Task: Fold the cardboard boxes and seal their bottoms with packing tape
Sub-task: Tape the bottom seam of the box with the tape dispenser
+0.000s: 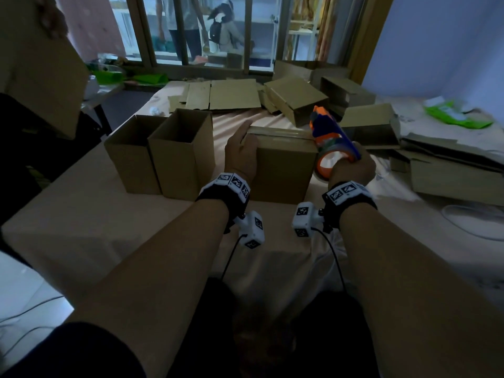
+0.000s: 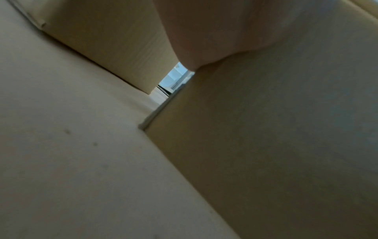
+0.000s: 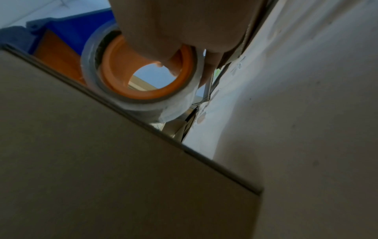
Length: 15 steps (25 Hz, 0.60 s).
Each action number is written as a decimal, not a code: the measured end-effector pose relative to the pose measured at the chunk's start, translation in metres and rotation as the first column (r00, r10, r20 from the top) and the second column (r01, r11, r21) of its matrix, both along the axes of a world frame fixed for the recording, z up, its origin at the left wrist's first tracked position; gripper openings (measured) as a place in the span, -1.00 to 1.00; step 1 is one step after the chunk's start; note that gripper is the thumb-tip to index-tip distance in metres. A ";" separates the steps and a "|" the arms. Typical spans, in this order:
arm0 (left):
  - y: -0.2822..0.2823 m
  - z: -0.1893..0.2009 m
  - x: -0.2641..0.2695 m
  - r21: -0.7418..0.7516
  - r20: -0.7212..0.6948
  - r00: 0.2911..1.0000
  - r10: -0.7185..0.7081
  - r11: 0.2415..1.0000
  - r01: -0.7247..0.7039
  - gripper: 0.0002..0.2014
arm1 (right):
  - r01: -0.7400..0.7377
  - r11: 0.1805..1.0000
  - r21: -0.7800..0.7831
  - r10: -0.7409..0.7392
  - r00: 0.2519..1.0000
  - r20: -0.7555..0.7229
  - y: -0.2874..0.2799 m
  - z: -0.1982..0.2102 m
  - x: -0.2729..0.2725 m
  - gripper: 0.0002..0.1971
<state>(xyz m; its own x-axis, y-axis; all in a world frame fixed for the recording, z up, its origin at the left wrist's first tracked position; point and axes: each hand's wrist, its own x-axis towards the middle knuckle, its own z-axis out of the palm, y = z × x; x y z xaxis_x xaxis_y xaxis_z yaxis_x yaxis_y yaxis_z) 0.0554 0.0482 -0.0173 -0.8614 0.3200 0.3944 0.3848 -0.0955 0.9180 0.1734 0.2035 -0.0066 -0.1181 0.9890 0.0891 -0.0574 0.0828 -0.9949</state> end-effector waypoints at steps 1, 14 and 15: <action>0.001 0.001 0.000 0.017 0.004 1.000 0.013 1.000 -0.013 -0.44 | -0.007 1.000 -0.002 0.007 1.000 -0.003 0.000 0.001 0.000 -0.64; -0.001 0.004 0.008 -0.048 -0.198 0.943 0.268 0.958 -0.282 -0.72 | -0.055 0.993 0.106 0.032 0.976 0.215 0.006 0.003 0.011 -0.67; -0.002 0.005 0.008 -0.097 -0.244 0.923 0.297 0.940 -0.328 -0.68 | -0.057 0.993 0.104 0.033 0.975 0.220 0.006 0.003 0.012 -0.68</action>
